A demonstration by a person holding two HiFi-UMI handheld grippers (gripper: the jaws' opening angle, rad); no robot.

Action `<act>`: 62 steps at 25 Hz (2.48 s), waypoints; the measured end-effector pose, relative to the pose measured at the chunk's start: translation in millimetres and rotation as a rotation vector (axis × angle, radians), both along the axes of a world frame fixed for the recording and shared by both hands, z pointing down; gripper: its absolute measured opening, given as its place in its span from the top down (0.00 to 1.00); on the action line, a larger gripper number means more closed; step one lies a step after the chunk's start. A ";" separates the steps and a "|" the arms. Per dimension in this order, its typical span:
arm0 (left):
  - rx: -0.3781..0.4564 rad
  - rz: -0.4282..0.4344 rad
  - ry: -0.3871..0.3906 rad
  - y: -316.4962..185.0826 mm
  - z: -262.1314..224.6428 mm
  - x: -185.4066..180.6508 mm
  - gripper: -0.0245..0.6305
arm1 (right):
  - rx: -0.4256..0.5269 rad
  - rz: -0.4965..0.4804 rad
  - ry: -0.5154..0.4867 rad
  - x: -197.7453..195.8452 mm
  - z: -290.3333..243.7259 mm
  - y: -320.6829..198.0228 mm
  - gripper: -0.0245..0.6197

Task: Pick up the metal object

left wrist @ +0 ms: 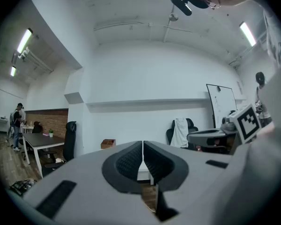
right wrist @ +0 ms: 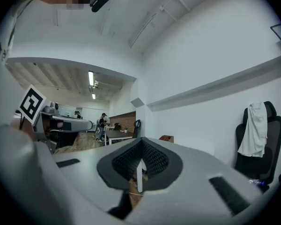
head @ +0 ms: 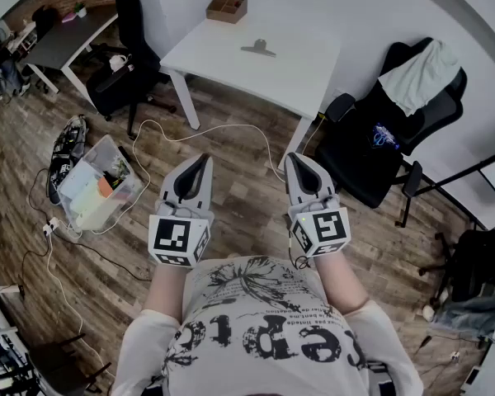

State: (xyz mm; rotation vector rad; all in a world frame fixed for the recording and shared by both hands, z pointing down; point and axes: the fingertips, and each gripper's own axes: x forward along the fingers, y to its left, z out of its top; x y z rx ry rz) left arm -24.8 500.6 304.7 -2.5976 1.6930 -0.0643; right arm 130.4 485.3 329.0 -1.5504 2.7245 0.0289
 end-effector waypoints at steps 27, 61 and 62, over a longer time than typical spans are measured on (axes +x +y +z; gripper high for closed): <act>-0.041 -0.006 0.036 -26.1 26.6 -86.3 0.94 | -0.077 0.105 -0.037 -73.0 33.6 -40.9 0.98; -0.094 0.046 0.009 -516.0 47.9 -37.4 0.94 | -0.218 0.208 -0.002 0.5 77.8 -518.1 0.98; -0.098 0.057 0.007 -528.3 49.2 -37.2 0.94 | -0.229 0.216 -0.001 0.5 81.1 -527.6 0.98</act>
